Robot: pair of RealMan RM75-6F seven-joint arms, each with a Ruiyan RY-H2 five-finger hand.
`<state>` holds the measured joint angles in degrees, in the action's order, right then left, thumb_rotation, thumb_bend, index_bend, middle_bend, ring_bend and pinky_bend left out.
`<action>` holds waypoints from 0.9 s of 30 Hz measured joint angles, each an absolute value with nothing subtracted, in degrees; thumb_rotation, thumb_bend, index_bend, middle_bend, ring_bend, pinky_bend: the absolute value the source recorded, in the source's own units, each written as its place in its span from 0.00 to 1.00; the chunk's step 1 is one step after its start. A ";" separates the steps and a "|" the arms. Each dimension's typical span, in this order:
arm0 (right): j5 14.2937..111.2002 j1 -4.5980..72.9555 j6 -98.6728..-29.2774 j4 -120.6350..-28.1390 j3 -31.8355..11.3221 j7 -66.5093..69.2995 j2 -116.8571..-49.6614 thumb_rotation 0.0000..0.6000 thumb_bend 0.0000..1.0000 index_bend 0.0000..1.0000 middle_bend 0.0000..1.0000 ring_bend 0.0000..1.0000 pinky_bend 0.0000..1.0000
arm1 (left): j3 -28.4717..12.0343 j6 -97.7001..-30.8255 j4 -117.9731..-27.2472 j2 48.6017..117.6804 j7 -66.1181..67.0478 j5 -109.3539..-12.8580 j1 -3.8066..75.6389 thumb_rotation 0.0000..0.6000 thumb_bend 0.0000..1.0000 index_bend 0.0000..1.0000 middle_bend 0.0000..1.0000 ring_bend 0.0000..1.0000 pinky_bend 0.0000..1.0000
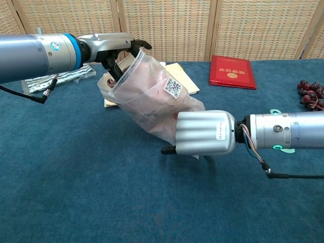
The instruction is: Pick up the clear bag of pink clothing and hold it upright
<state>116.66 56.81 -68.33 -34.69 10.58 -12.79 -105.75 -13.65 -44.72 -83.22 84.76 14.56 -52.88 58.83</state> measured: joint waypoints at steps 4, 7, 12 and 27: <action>115.95 57.06 -68.15 -32.82 10.29 -12.44 -107.80 1.00 0.02 0.29 0.84 0.75 0.99 | -13.55 -44.83 -83.54 84.71 14.52 -52.48 58.78 1.00 0.43 0.66 0.00 0.00 0.00; 115.42 57.57 -68.08 -31.45 10.00 -12.14 -109.04 1.00 0.02 0.29 0.84 0.75 0.99 | -13.45 -44.89 -83.68 84.72 14.68 -52.33 58.86 1.00 0.43 0.66 0.00 0.00 0.00; 114.61 58.13 -67.97 -30.09 9.57 -11.79 -110.28 1.00 0.03 0.29 0.84 0.75 0.99 | -13.36 -44.96 -83.73 84.75 14.58 -52.17 58.86 1.00 0.43 0.66 0.00 0.00 0.00; 112.11 59.17 -67.61 -27.37 9.01 -10.97 -112.60 1.00 0.20 0.37 0.85 0.75 0.99 | -13.33 -44.91 -83.78 84.45 13.59 -52.45 58.75 1.00 0.43 0.66 0.00 0.00 0.00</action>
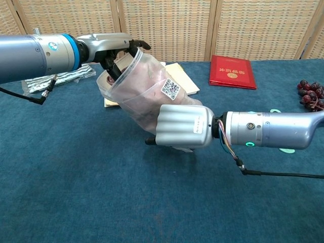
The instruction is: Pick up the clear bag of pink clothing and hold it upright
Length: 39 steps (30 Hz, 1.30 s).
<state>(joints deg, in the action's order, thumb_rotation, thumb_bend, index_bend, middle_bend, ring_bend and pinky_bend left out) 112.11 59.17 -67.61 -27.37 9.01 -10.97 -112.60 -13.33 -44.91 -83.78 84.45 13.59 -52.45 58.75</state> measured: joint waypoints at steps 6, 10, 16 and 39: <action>111.45 59.18 -67.70 -27.01 9.16 -10.64 -112.72 1.00 0.27 0.44 0.85 0.76 0.99 | -13.15 -44.85 -83.62 84.53 13.35 -52.55 58.68 1.00 0.43 0.66 0.00 0.00 0.00; 111.13 59.16 -67.78 -26.80 9.36 -10.53 -112.81 1.00 0.28 0.44 0.85 0.76 0.99 | -13.05 -44.87 -83.53 84.59 13.36 -52.66 58.69 1.00 0.43 0.66 0.00 0.00 0.00; 110.76 59.22 -67.79 -26.54 9.53 -10.35 -113.14 1.00 0.36 0.46 0.85 0.76 0.99 | -13.05 -44.90 -83.61 84.67 13.21 -52.64 58.67 1.00 0.43 0.66 0.00 0.00 0.00; 109.79 59.92 -67.42 -25.94 9.98 -9.91 -113.91 1.00 0.58 0.63 0.86 0.76 0.99 | -12.97 -44.60 -83.22 84.61 12.06 -53.05 58.38 1.00 0.43 0.66 0.00 0.00 0.00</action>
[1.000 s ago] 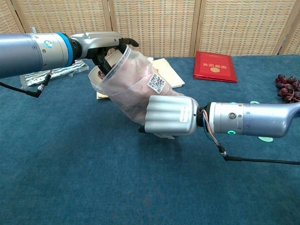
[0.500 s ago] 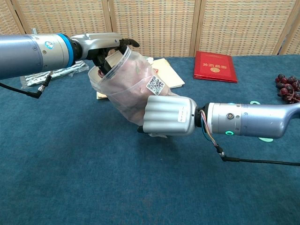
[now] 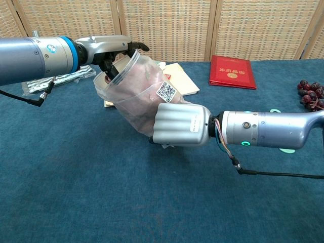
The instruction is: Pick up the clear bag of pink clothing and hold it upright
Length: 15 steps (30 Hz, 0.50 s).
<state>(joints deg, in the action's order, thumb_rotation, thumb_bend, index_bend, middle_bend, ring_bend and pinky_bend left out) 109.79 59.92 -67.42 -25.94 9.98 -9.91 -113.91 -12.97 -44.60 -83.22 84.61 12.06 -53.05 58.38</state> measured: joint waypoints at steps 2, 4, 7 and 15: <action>109.70 59.85 -67.49 -25.91 10.02 -9.90 -113.97 1.00 0.60 0.67 0.86 0.77 0.99 | -12.95 -44.57 -83.13 84.66 11.95 -53.10 58.36 1.00 0.43 0.66 0.00 0.00 0.00; 109.62 59.79 -67.55 -25.80 10.07 -9.90 -114.02 1.00 0.60 0.69 0.87 0.77 0.99 | -12.93 -44.51 -82.97 84.71 11.84 -53.14 58.33 1.00 0.43 0.66 0.00 0.00 0.00; 109.53 59.77 -67.60 -25.70 10.11 -9.91 -114.07 1.00 0.61 0.69 0.87 0.77 0.99 | -12.96 -44.44 -82.84 84.77 11.69 -53.12 58.32 1.00 0.43 0.66 0.00 0.00 0.00; 109.31 59.52 -68.26 -25.47 10.15 -9.99 -114.03 1.00 0.61 0.70 0.88 0.77 0.99 | -12.98 -44.48 -82.61 84.88 11.52 -53.21 58.24 1.00 0.43 0.66 0.00 0.00 0.00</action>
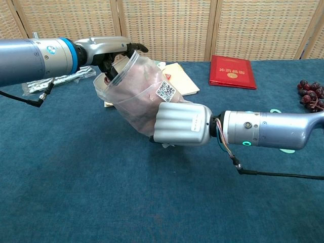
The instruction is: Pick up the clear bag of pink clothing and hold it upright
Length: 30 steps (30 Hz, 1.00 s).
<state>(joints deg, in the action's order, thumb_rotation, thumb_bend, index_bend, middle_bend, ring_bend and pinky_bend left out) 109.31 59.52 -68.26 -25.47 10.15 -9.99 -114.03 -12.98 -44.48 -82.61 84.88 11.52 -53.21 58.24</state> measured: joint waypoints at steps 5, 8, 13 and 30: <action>109.73 59.08 -69.28 -25.28 10.79 -10.19 -113.08 1.00 0.64 0.71 0.88 0.78 0.99 | -13.48 -45.58 -81.93 84.87 10.96 -53.90 57.95 1.00 0.43 0.67 0.00 0.00 0.00; 110.17 58.02 -70.70 -25.43 11.72 -10.22 -109.85 1.00 0.65 0.72 0.89 0.78 0.99 | -14.84 -47.24 -79.99 83.50 9.30 -54.39 57.39 1.00 0.43 0.67 0.00 0.00 0.00; 110.37 55.39 -73.01 -26.90 13.09 -10.59 -102.07 1.00 0.66 0.72 0.89 0.78 0.99 | -16.71 -47.30 -78.94 78.67 6.86 -54.93 56.26 1.00 0.43 0.67 0.00 0.00 0.00; 108.38 43.87 -77.30 -33.95 15.03 -14.61 -87.07 1.00 0.67 0.72 0.89 0.78 0.99 | -15.60 -47.37 -74.13 67.39 -0.37 -56.69 47.48 1.00 0.43 0.66 0.00 0.00 0.00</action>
